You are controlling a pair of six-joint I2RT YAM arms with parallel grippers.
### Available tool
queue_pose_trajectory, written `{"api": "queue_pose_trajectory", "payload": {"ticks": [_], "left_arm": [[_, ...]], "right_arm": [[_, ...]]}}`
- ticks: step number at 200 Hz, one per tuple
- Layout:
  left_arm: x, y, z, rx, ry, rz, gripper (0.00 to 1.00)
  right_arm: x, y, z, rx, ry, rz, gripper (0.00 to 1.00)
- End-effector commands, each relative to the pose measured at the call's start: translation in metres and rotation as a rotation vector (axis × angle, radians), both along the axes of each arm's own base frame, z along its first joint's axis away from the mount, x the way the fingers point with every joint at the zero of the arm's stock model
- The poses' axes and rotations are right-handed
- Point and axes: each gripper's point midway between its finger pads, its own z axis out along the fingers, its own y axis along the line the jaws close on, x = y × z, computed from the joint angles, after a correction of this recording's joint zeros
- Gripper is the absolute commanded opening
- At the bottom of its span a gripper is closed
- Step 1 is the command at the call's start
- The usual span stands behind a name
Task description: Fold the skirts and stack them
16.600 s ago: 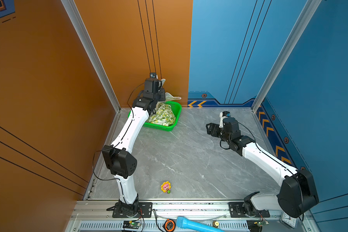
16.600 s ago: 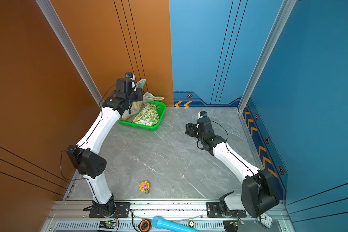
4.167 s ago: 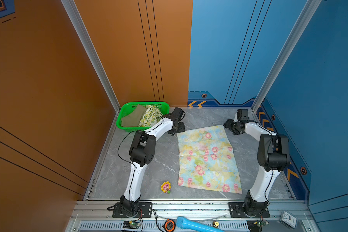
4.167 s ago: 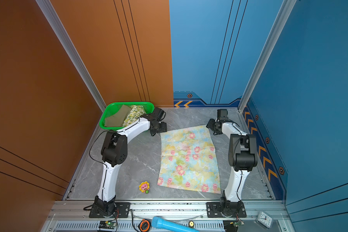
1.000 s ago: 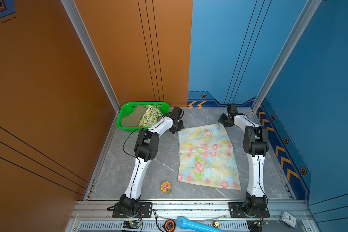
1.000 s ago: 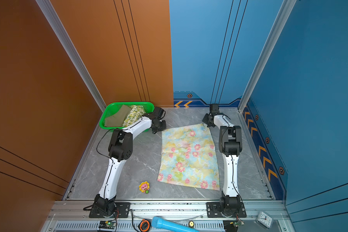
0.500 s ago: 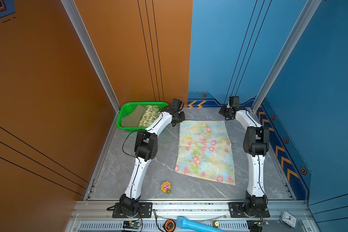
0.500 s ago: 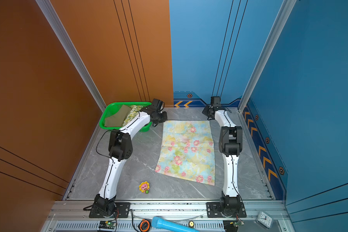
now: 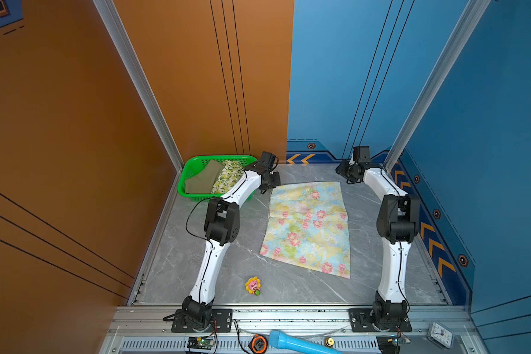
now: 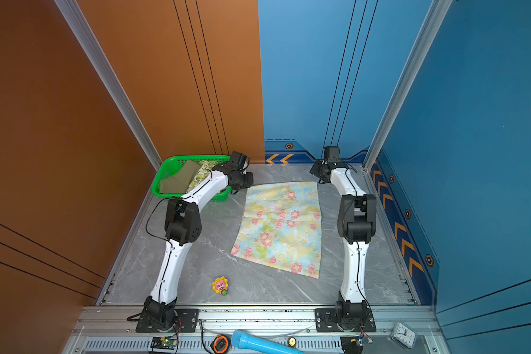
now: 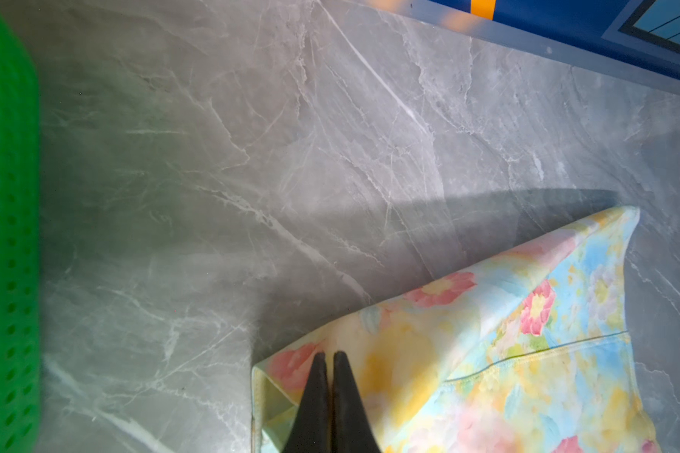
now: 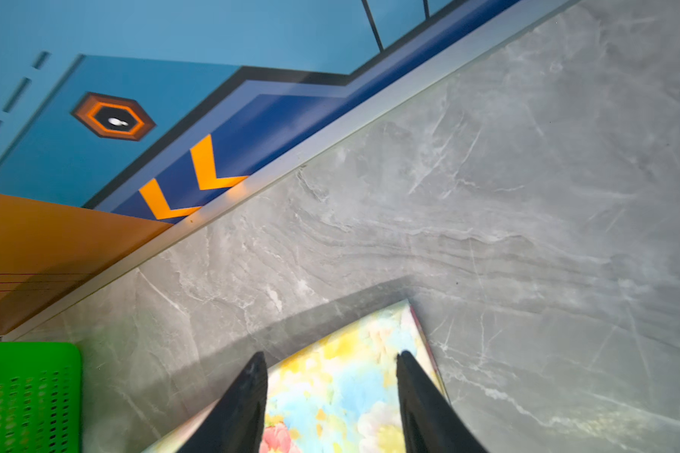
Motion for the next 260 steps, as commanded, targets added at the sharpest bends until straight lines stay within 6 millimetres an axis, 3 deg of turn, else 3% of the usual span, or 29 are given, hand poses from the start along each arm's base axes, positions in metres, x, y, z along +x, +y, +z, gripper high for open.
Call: {"api": "queue_pose_trajectory", "payload": {"ticks": [1,76,140,158,187,225,260], "left_arm": [[-0.005,-0.004,0.004,-0.004,0.009,-0.032,0.00],[-0.005,-0.006,-0.010,0.008,0.026,-0.035,0.00],[-0.004,-0.004,-0.012,0.013,0.028,-0.029,0.00],[-0.005,-0.004,-0.013,0.012,0.030,-0.029,0.00],[-0.004,-0.003,-0.014,0.015,0.030,-0.027,0.00],[-0.001,-0.004,-0.015,0.001,0.032,-0.026,0.00],[0.006,-0.002,-0.004,-0.019,0.010,-0.021,0.00]], "right_arm": [[-0.007,-0.009,-0.042,-0.011,0.101,-0.035,0.56],[-0.002,-0.011,-0.084,-0.010,0.175,-0.089,0.57],[-0.004,-0.005,-0.094,0.008,0.194,-0.086,0.43],[-0.002,-0.002,-0.095,0.022,0.191,-0.079,0.33],[0.005,0.001,-0.091,0.022,0.168,-0.065,0.27],[0.022,0.003,-0.072,0.021,0.082,-0.028,0.00],[0.037,0.008,-0.041,0.021,-0.021,0.006,0.00]]}}
